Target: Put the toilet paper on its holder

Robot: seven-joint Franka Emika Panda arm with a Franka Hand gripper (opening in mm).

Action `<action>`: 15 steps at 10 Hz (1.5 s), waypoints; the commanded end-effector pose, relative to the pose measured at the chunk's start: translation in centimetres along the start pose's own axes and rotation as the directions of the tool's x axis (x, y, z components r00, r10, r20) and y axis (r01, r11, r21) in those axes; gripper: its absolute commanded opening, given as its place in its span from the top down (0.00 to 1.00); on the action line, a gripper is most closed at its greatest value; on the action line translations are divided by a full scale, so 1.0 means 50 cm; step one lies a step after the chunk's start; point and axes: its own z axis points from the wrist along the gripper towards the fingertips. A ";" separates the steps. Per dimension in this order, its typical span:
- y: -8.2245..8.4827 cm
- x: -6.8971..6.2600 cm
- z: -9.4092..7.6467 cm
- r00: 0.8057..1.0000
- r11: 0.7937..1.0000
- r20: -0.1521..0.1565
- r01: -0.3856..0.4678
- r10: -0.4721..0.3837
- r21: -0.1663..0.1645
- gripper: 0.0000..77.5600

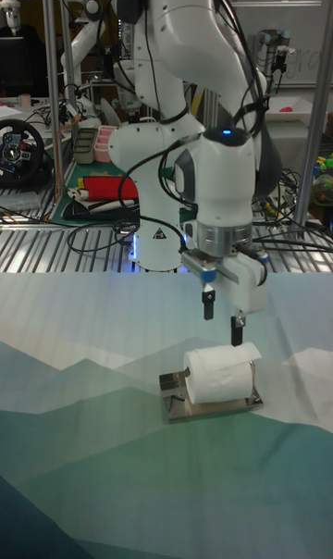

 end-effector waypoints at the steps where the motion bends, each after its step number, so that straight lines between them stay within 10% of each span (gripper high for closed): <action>1: -0.005 -0.009 -0.033 0.990 0.990 -0.002 0.142 -0.142 0.001 0.00; 5: -0.027 -0.060 -0.045 0.897 0.896 -0.023 0.442 -0.441 0.038 0.00; 15: -0.036 -0.186 -0.052 0.709 0.703 -0.067 0.705 -0.703 0.092 0.00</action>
